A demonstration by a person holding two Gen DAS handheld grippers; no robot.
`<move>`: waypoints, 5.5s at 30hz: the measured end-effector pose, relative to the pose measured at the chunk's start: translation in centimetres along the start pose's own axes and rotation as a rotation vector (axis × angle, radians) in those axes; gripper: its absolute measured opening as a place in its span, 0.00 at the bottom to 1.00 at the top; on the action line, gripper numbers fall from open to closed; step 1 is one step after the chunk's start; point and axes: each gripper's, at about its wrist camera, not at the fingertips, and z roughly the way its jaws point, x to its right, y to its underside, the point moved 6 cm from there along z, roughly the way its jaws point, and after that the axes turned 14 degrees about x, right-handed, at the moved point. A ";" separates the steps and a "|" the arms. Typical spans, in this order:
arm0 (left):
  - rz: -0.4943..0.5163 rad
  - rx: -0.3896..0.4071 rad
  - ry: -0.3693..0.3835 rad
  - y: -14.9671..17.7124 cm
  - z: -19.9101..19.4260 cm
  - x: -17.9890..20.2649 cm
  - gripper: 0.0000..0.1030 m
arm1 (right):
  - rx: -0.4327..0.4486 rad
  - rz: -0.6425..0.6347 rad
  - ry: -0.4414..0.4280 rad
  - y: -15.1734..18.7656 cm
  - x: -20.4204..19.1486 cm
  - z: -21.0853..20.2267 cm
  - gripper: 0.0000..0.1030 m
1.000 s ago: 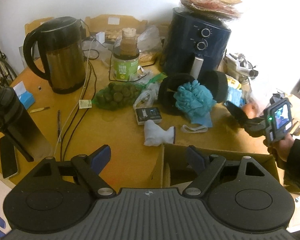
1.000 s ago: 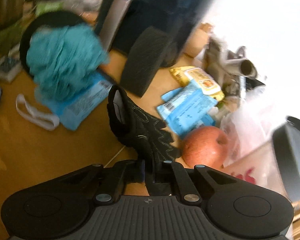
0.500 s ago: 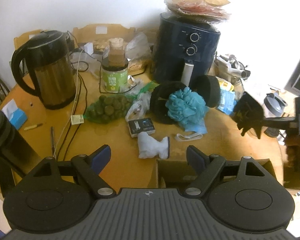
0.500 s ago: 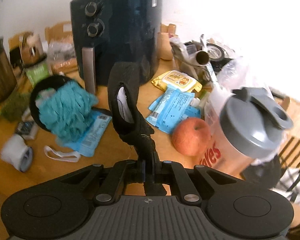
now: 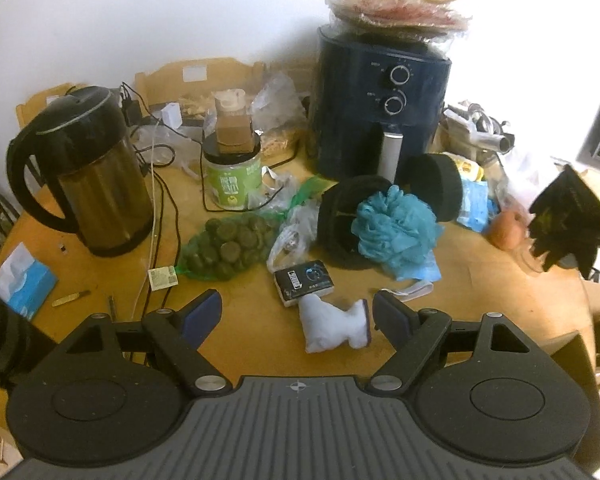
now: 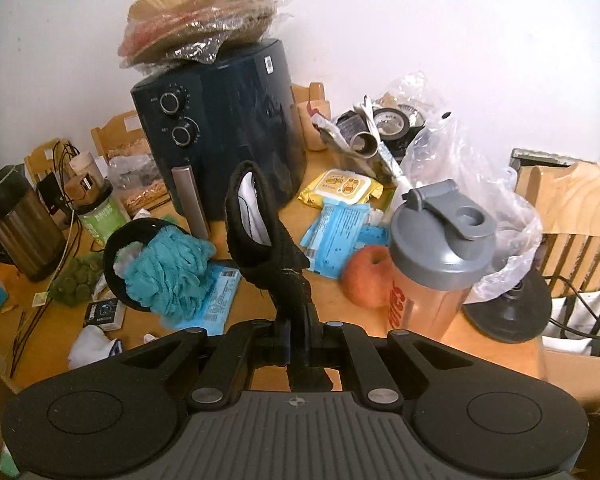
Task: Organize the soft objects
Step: 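Lift the black gloves with the right gripper, then grasp the white sock with the left gripper while the right holds the gloves, then carry the white sock with the left gripper and drop it into the box, then lower the black gloves into the box and open the right gripper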
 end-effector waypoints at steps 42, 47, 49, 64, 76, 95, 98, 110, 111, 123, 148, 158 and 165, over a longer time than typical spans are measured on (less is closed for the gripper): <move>-0.332 -0.443 0.210 8.2 18.4 -0.8 0.36 | 0.030 0.191 0.046 3.6 0.1 -7.6 0.08; -0.336 -0.392 0.229 6.8 16.7 -0.7 0.35 | 0.033 0.187 0.030 3.3 -0.3 -7.7 0.08; -0.327 -0.365 0.242 6.0 15.7 -0.6 0.35 | 0.040 0.195 0.025 3.1 -0.5 -7.8 0.08; -0.367 -0.143 0.389 -0.3 6.6 0.5 0.35 | 0.076 0.189 0.013 1.6 -1.9 -9.8 0.08; -0.353 -0.122 0.528 0.2 0.2 4.2 0.35 | 0.106 0.189 -0.028 0.7 -3.5 -11.7 0.08; -0.238 -0.228 0.611 5.1 -3.1 9.8 0.42 | 0.120 0.220 -0.094 0.8 -6.6 -15.5 0.08; -0.210 -0.193 0.589 5.1 -3.9 9.7 0.47 | 0.109 0.231 -0.101 1.4 -7.2 -16.0 0.08; 0.026 -0.097 0.320 5.5 -6.0 8.0 0.55 | 0.053 0.270 -0.114 4.6 -9.5 -17.2 0.08; 0.034 -0.085 0.304 5.5 -6.3 7.8 0.55 | 0.052 0.271 -0.115 4.8 -9.7 -17.3 0.08; 0.076 -0.048 0.256 6.6 -7.7 6.4 0.66 | 0.065 0.277 -0.112 5.3 -11.5 -18.3 0.09; 0.034 -0.116 0.258 9.3 -8.8 3.9 0.66 | -0.142 0.065 -0.011 9.7 -15.2 -15.3 1.00; 0.002 -0.117 0.243 9.4 -8.8 3.7 0.66 | -0.160 0.013 -0.013 9.4 -15.3 -14.6 1.00; -0.007 -0.112 0.234 8.9 -8.3 4.0 0.66 | -0.158 -0.051 -0.020 8.6 -14.3 -14.0 1.00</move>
